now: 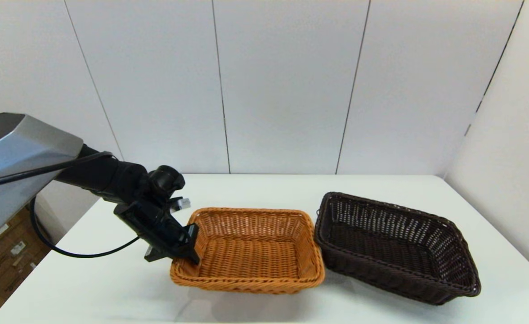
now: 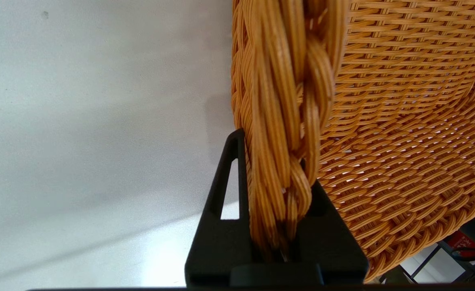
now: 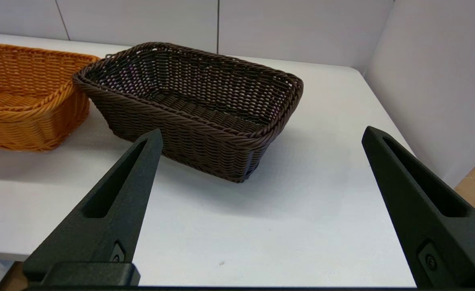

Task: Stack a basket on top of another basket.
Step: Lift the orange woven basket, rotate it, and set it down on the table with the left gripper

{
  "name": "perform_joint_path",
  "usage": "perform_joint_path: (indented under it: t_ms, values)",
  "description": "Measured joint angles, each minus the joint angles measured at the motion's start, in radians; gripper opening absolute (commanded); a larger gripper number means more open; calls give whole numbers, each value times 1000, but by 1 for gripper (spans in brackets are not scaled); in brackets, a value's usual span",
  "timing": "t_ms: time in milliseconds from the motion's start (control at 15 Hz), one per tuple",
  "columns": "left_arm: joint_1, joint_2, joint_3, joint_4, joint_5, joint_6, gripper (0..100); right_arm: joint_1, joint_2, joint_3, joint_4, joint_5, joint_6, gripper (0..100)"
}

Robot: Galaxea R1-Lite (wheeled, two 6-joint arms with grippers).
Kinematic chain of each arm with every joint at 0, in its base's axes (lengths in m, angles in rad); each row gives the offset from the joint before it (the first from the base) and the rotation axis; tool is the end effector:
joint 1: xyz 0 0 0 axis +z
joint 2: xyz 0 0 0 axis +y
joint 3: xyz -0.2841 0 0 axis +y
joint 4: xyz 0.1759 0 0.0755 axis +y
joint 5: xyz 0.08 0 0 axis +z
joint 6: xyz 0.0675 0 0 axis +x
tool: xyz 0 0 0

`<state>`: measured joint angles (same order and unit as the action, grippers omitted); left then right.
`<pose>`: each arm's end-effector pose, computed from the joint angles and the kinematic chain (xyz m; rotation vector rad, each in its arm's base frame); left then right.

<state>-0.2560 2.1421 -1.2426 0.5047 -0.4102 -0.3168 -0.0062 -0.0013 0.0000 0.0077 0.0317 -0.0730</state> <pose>0.3276 -0.1136 0.0083 -0.3623 1.5014 -0.3223 0.0392 0.0019 0.0744 -0.0729 0.0055 0.0257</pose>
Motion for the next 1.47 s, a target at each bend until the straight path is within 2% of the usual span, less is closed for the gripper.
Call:
perform_joint_path:
  t_ms: [1467]
  values:
    - [-3,26,-47,1,11,-29,0,0,0,0,0,0,0,100]
